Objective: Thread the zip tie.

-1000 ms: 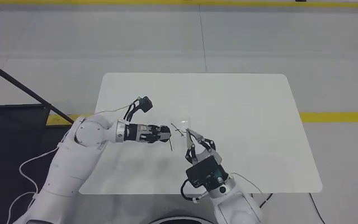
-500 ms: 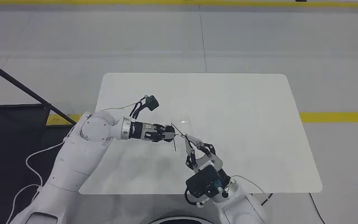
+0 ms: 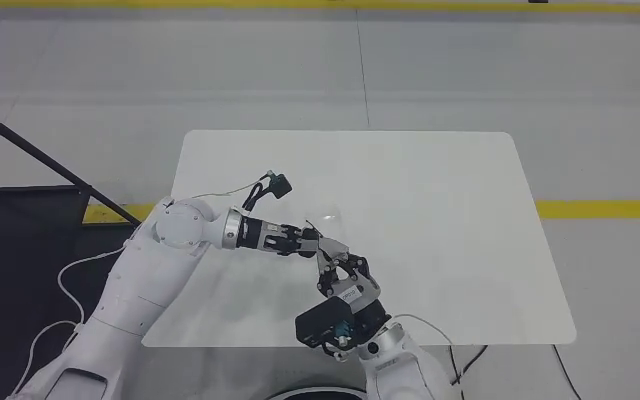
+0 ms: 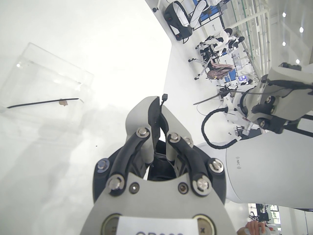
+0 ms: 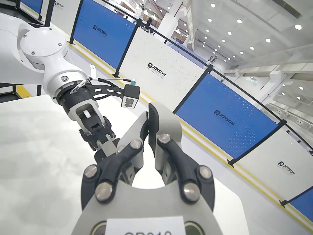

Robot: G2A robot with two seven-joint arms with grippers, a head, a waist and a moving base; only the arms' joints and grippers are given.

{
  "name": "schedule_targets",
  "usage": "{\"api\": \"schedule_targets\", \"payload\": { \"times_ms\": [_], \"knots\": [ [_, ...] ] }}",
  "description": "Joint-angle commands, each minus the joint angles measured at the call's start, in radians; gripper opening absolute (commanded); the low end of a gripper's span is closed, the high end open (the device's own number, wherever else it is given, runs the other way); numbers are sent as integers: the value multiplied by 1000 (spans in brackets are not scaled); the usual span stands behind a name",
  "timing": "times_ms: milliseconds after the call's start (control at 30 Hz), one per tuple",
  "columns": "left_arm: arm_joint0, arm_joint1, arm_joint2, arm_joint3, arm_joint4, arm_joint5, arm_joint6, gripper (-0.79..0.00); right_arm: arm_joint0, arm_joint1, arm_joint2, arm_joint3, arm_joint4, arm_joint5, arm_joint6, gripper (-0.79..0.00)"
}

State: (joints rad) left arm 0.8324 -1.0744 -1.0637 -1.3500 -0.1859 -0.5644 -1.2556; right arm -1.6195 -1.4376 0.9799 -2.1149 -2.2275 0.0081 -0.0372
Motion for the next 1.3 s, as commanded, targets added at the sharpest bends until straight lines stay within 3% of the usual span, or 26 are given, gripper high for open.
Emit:
{"api": "schedule_targets", "payload": {
  "times_ms": [0, 1267],
  "knots": [
    [0, 0, 0, 0, 1, 0, 0, -785, 7, 0, -3, 4, -2, 4, 9, -785],
    [0, 0, 0, 0, 1, 0, 0, -785, 56, -1, -39, 42, -33, 44, 83, -785]
  ]
}}
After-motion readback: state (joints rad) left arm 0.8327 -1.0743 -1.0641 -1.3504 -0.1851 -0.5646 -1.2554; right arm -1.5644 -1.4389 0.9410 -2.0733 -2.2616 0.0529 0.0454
